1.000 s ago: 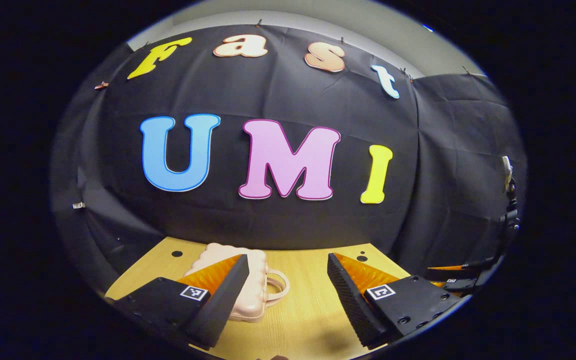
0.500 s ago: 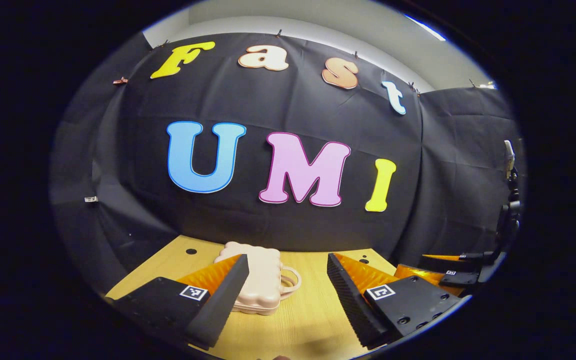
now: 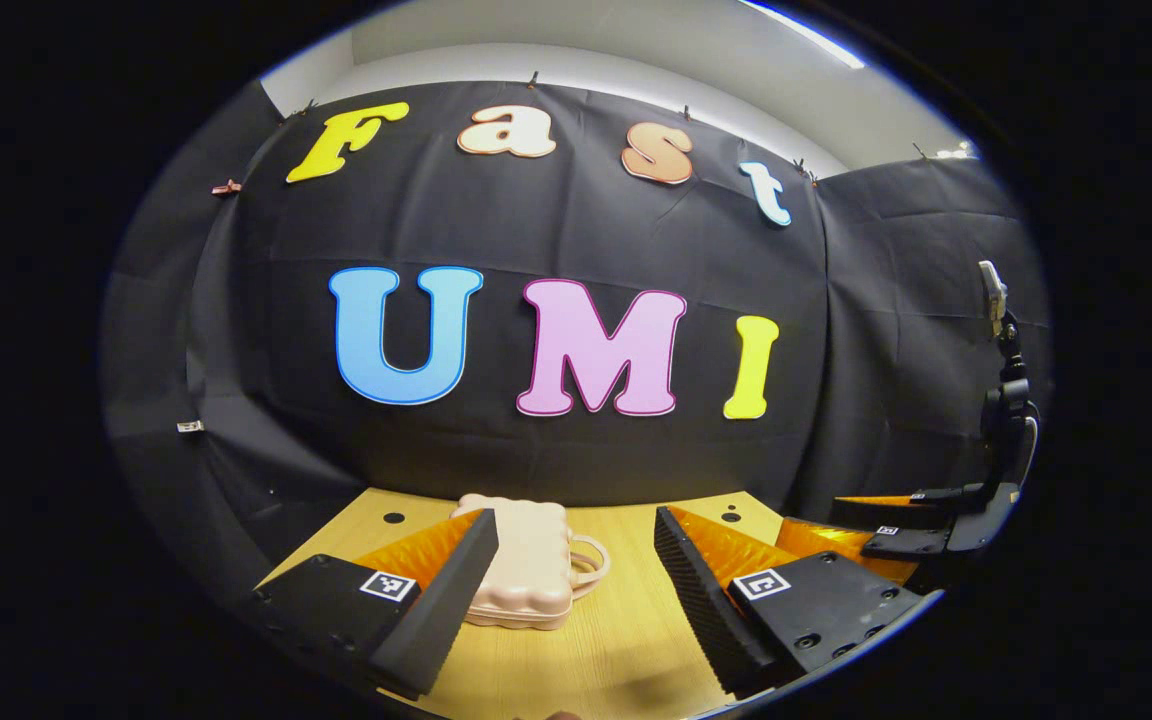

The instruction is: First open the suitcase, pack the skin care products into it, and then close the suitcase.

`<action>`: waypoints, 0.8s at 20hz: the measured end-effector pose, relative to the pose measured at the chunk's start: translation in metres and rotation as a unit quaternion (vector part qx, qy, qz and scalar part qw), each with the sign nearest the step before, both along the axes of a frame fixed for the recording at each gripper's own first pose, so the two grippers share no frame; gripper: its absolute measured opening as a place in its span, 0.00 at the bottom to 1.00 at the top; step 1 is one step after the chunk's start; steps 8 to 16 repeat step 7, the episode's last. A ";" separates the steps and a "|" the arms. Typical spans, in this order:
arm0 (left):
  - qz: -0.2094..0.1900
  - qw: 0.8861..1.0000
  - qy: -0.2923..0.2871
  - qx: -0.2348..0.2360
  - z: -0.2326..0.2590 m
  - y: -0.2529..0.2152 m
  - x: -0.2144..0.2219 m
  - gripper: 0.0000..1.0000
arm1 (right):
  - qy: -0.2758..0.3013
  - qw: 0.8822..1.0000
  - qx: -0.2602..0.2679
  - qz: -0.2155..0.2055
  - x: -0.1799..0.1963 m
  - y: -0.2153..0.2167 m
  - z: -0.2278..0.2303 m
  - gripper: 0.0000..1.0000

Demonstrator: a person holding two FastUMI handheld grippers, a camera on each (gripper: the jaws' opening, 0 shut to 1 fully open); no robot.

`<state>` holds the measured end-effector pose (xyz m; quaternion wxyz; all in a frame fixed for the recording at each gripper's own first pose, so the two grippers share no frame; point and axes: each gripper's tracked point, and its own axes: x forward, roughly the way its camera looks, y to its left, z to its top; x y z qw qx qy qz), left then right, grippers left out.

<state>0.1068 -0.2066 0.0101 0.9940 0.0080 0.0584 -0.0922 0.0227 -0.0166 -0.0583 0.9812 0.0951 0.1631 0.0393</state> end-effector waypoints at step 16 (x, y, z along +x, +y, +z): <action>0.008 1.000 0.000 -0.004 0.000 0.005 0.000 0.99 | -0.008 1.000 0.005 0.007 0.007 0.016 0.007 0.98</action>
